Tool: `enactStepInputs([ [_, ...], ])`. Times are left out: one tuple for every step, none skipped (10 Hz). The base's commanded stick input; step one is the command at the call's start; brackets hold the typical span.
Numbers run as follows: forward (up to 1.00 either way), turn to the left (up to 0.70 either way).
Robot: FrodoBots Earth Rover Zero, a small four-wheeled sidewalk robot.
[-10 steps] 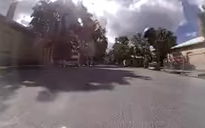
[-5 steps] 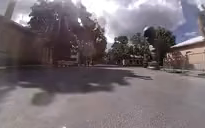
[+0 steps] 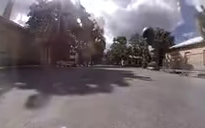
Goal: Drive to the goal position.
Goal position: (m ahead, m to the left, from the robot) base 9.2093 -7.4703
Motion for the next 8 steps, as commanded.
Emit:
enactStepInputs([
  [0.30,-0.14],
  [0.30,-0.14],
  [0.53,-0.22],
  [0.85,-0.33],
  [0.85,-0.33],
  [0.85,-0.09],
  [0.85,0.01],
  [0.85,0.01],
])
